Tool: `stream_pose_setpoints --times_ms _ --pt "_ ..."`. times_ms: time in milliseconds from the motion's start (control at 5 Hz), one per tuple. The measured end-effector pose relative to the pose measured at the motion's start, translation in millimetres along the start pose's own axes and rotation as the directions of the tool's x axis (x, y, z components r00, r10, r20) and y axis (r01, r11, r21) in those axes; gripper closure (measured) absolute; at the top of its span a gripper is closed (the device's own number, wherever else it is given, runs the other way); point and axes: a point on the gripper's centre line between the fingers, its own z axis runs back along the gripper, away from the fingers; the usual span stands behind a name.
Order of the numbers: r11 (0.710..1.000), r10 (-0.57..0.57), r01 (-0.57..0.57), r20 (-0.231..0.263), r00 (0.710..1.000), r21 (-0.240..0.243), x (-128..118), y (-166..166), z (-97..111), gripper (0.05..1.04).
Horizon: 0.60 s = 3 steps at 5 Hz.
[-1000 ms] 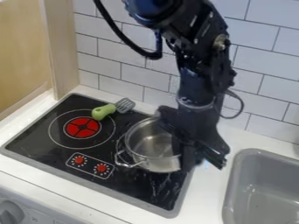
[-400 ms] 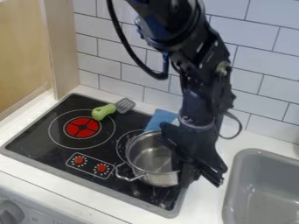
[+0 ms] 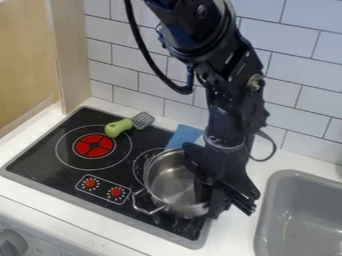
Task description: Moved the silver pot to the right burner
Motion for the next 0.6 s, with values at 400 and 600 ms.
stream_pose_setpoints --times_ms 400,600 --pt "1.000 0.018 -0.018 -0.007 1.000 0.002 -1.6 0.0 0.2 0.100" --pt "1.000 0.011 -0.011 0.028 1.000 -0.002 -2.4 -0.4 8.8 0.070"
